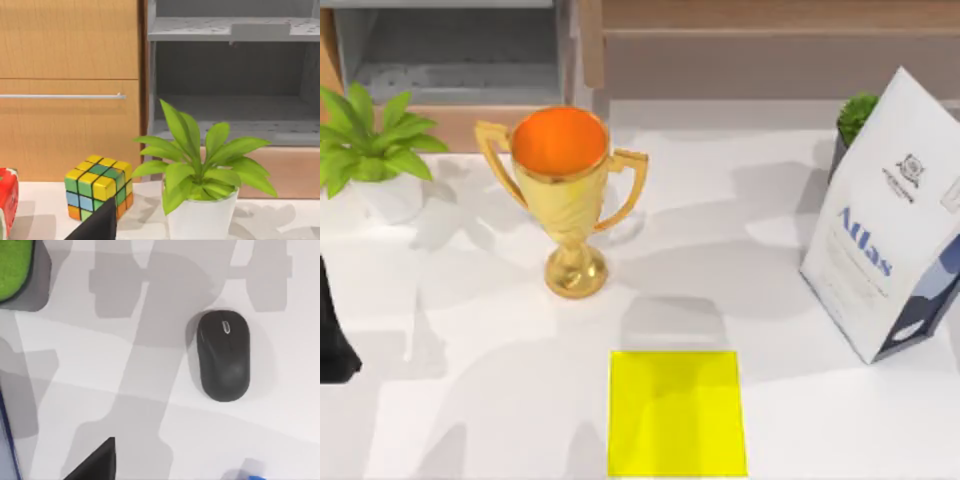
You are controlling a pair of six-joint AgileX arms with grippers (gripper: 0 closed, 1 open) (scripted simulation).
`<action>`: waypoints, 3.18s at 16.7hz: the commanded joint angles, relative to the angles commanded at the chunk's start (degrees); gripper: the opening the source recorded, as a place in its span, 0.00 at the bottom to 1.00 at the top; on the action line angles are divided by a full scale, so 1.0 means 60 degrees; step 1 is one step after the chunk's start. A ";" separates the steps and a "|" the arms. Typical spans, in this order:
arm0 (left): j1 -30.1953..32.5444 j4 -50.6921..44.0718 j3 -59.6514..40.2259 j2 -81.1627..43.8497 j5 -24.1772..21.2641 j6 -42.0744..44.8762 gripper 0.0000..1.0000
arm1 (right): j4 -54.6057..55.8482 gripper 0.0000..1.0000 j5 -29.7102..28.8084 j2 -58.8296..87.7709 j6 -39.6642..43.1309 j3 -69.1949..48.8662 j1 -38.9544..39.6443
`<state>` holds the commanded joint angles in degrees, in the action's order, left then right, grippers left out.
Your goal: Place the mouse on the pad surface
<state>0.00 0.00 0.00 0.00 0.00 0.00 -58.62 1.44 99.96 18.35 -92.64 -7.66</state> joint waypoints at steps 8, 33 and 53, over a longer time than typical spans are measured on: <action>0.0000 0.0000 0.0000 0.0000 0.0000 0.0000 1.00 | -0.3208 1.00 -0.0240 0.5522 0.1233 -0.5176 -0.0427; 0.0000 0.0000 0.0000 0.0000 0.0000 0.0000 1.00 | -0.0238 0.85 -0.0317 0.6596 0.1387 -0.2835 -0.0480; 0.0000 0.0000 0.0000 0.0000 0.0000 0.0000 1.00 | -0.0344 0.00 -0.0198 0.6340 0.1309 -0.2862 -0.0442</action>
<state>0.00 0.00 0.00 0.00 0.00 0.00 -60.68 0.25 138.00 26.21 -109.81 -10.32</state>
